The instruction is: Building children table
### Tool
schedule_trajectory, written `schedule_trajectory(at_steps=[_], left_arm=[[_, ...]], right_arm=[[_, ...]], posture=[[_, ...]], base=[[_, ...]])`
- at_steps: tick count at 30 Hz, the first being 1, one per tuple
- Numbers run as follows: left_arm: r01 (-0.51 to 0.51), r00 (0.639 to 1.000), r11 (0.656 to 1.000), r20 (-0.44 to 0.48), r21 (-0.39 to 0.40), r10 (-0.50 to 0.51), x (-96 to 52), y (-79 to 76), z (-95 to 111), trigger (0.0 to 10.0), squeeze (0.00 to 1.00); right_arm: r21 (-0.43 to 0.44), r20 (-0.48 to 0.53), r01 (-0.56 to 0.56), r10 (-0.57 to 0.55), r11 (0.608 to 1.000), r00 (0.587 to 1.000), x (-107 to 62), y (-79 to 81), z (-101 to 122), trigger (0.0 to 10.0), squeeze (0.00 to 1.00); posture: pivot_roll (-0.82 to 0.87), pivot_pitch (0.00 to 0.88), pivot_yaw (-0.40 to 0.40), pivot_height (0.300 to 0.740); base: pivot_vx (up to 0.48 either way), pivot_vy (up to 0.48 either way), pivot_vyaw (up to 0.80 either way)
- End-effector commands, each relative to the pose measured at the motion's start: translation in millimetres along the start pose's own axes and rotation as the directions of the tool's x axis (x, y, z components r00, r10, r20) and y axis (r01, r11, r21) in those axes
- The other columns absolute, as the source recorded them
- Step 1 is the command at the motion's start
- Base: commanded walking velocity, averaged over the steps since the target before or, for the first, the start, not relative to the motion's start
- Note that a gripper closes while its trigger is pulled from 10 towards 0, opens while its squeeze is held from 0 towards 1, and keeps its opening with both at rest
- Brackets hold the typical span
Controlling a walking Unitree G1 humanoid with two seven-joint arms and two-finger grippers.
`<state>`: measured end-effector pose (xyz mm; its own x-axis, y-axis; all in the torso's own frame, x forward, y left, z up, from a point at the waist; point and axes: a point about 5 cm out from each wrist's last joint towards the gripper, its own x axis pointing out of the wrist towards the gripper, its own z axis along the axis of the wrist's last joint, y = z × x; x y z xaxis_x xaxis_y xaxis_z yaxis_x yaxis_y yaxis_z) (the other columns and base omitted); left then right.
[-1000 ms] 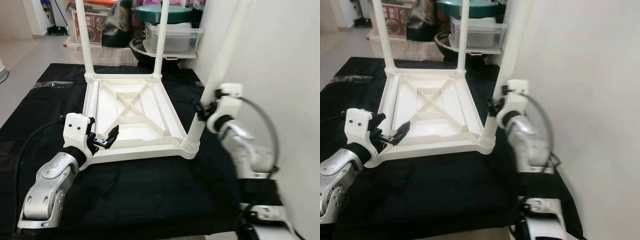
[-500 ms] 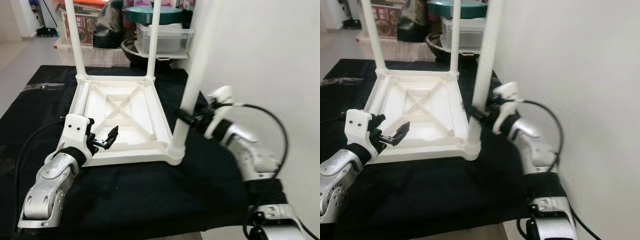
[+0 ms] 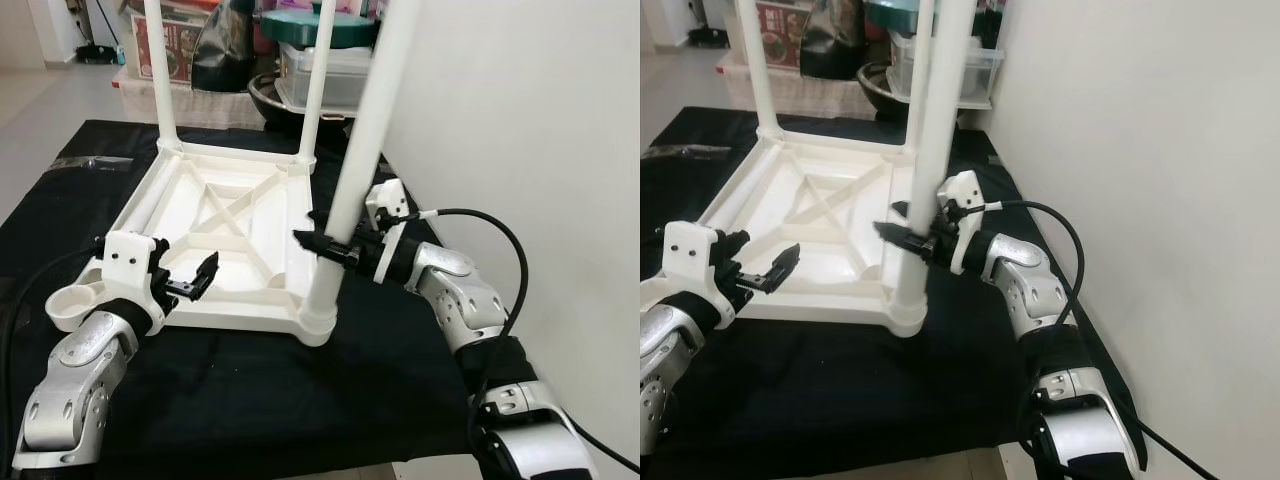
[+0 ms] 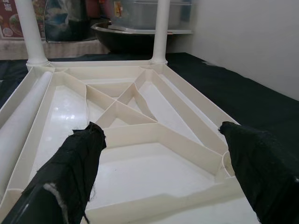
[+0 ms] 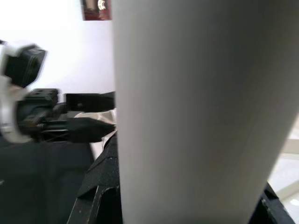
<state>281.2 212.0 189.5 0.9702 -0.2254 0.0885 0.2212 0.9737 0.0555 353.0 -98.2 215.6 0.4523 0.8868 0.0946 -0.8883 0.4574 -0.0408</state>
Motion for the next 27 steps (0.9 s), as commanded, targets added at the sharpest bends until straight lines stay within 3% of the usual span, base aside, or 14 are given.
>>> schedule_trajectory(at_steps=[1, 6, 7, 9, 13, 16, 17, 18, 19, 20, 21, 25, 26, 27], left_arm=[[0.006, 1.0, 1.0, -0.002, -0.011, -0.006, -1.2, -1.8, -2.0, 10.0, 0.0], [0.008, 1.0, 1.0, -0.006, -0.013, -0.008, -0.8, -2.4, -3.3, 10.0, 0.0], [0.009, 1.0, 1.0, -0.007, -0.014, -0.009, -0.6, -2.7, -3.5, 10.0, 0.0], [0.013, 1.0, 1.0, -0.008, -0.016, -0.013, 0.8, -3.6, -3.8, 10.0, 0.0], [0.018, 1.0, 1.0, -0.009, -0.019, -0.018, 2.4, -4.6, -3.7, 10.0, 0.0], [0.02, 1.0, 1.0, -0.009, -0.02, -0.02, 2.8, -5.0, -3.6, 10.0, 0.0], [0.024, 1.0, 1.0, -0.011, -0.02, -0.024, 3.5, -5.4, -4.0, 10.0, 0.0], [0.024, 1.0, 1.0, -0.011, -0.02, -0.024, 3.5, -5.4, -4.0, 10.0, 0.0], [0.029, 1.0, 0.999, -0.013, -0.021, -0.029, 4.4, -5.7, -4.4, 10.0, 0.0], [0.031, 0.999, 0.999, -0.014, -0.021, -0.031, 5.6, -5.7, -4.9, 10.0, 0.0], [0.032, 0.999, 0.999, -0.014, -0.021, -0.032, 6.7, -5.7, -5.1, 10.0, 0.0], [0.032, 0.999, 0.999, -0.011, -0.025, -0.033, 7.8, -6.1, -5.4, 10.0, 0.0], [0.032, 0.999, 0.999, -0.011, -0.027, -0.033, 7.3, -6.4, -5.7, 10.0, 0.0], [0.032, 0.999, 0.999, -0.011, -0.027, -0.033, 6.8, -6.5, -6.1, 10.0, 0.0]], right_arm=[[-0.038, -0.065, 0.204, -0.206, 0.978, 0.976, -6.8, -16.6, -9.0, 0.0, 0.0], [-0.015, -0.157, 0.526, -0.522, 0.85, 0.839, -17.8, -37.5, -24.5, 0.0, 0.0], [-0.023, -0.196, 0.684, -0.674, 0.729, 0.712, -27.5, -46.5, -31.2, 0.0, 0.0], [-0.02, -0.234, 0.951, -0.926, 0.31, 0.296, -63.0, -52.3, -44.7, 0.0, 0.0], [-0.011, -0.259, 0.996, -0.963, 0.086, 0.08, -81.7, -35.5, -53.6, 0.0, 0.0], [-0.011, -0.27, 0.998, -0.961, 0.067, 0.061, -81.8, -27.1, -54.8, 0.0, 0.0], [0.024, -0.289, 0.995, -0.952, 0.1, 0.103, -75.2, -20.2, -54.4, 2.9, 0.0], [0.024, -0.289, 0.995, -0.952, 0.1, 0.103, -75.2, -20.2, -54.4, 2.9, 0.0], [0.056, -0.287, 0.987, -0.944, 0.154, 0.163, -67.8, -16.2, -50.5, 10.0, 0.0], [0.095, -0.253, 0.975, -0.943, 0.199, 0.217, -62.0, -14.9, -42.6, 10.0, 0.0], [0.12, -0.206, 0.966, -0.946, 0.23, 0.251, -59.7, -16.7, -33.5, 10.0, 1.0], [0.163, -0.153, 0.95, -0.944, 0.267, 0.292, -57.4, -32.4, -12.3, 10.0, 1.0], [0.187, -0.116, 0.93, -0.933, 0.317, 0.342, -57.9, -41.2, -2.3, 10.0, 0.0], [0.216, -0.078, 0.905, -0.918, 0.366, 0.39, -60.3, -49.8, 7.1, 10.0, 0.0]], posture=[[0.13, 0.0, -0.173, 0.74], [0.13, 0.0, -0.17, 0.74], [0.12, 0.0, -0.163, 0.74], [0.11, 0.0, -0.155, 0.74], [0.11, 0.0, -0.151, 0.74], [0.1, 0.0, -0.14, 0.74], [0.1, 0.0, -0.132, 0.74], [0.1, 0.0, -0.132, 0.74], [0.09, 0.0, -0.129, 0.74], [0.09, 0.0, -0.129, 0.74], [0.09, 0.0, -0.13, 0.74], [0.09, 0.0, -0.13, 0.74], [0.08, 0.0, -0.13, 0.74], [0.08, 0.0, -0.13, 0.74]], base=[[0.0, 0.0, 0.0], [0.0, 0.0, 0.0], [0.0, 0.0, 0.0], [0.0, 0.0, 0.0], [0.0, 0.0, 0.0], [0.0, 0.0, 0.0], [0.0, 0.0, 0.0], [0.0, 0.0, 0.0], [0.0, 0.0, 0.0], [0.0, 0.0, 0.0], [0.0, 0.0, 0.0], [0.0, 0.0, 0.0], [0.0, 0.0, 0.0], [0.0, 0.0, 0.0]])
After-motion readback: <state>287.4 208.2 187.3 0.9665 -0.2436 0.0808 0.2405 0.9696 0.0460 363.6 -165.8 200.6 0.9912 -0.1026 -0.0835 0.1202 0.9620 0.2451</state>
